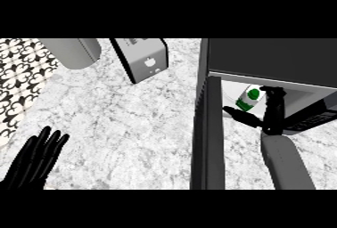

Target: Pick up the milk, place it into the microwave and close the microwave

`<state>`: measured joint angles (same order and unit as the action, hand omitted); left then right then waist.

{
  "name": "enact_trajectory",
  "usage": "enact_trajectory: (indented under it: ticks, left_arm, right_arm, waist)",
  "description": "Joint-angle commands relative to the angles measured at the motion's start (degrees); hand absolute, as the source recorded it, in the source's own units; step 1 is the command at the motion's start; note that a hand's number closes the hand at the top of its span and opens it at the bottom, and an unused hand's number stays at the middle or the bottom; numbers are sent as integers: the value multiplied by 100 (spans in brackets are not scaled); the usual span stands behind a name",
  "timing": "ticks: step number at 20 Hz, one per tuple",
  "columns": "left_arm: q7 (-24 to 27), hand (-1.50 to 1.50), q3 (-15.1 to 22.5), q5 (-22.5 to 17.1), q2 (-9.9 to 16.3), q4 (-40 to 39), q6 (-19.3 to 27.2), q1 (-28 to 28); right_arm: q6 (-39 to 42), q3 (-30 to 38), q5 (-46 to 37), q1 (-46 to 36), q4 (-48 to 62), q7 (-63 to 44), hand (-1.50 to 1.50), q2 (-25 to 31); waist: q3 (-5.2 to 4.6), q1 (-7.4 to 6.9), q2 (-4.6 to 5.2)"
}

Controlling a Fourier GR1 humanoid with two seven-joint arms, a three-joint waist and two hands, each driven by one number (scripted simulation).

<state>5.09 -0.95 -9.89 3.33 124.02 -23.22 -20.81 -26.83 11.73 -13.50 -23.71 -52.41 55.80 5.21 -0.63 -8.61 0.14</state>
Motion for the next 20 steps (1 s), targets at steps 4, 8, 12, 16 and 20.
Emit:
enact_trajectory:
  ticks: [4,8,12,16,20]
  left_arm:
    - [7,-150,197,241,-147,-61,124,139]
    - [-57,-150,329,243,-218,1,146,115]
    - [-50,-150,438,415,-294,22,211,-77]
    - [-120,-150,513,515,-275,-99,252,153]
    - [-130,-150,740,598,-323,-243,194,129]
  right_arm:
    - [400,261,152,-783,1098,-1463,-150,252]
    - [530,294,265,-785,1198,-1379,-150,223]
    - [638,290,335,-798,1247,-1478,-150,210]
    - [794,232,418,-645,1317,-1413,-150,92]
    - [1214,131,533,-642,1347,-1340,-150,97]
  waist:
    - [72,64,237]
    - [83,65,227]
    - [73,109,161]
    - [74,344,156]
    - [71,423,132]
